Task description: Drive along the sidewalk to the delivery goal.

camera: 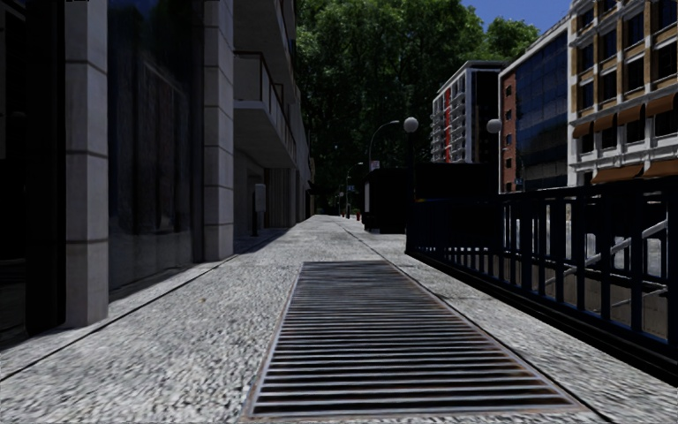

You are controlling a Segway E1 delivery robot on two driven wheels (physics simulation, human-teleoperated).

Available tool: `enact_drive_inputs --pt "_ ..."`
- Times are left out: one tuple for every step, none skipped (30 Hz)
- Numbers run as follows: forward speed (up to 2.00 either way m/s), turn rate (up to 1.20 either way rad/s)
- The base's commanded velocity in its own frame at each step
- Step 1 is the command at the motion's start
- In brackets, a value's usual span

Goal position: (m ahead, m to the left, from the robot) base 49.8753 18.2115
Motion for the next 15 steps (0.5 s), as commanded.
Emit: enact_drive_inputs --pt "2.0 0.08" --pt "2.0 0.12" --pt "2.0 0.12" --pt "2.0 0.15" --pt "2.0 0.2" --pt "2.0 0.21" --pt "2.0 0.22" --pt "2.0 0.22" --pt "2.0 0.22" --pt "2.0 0.22" --pt "2.0 0.22" --pt "2.0 0.22" --pt "2.0 0.22" --pt "2.0 0.22" --pt "2.0 0.22"
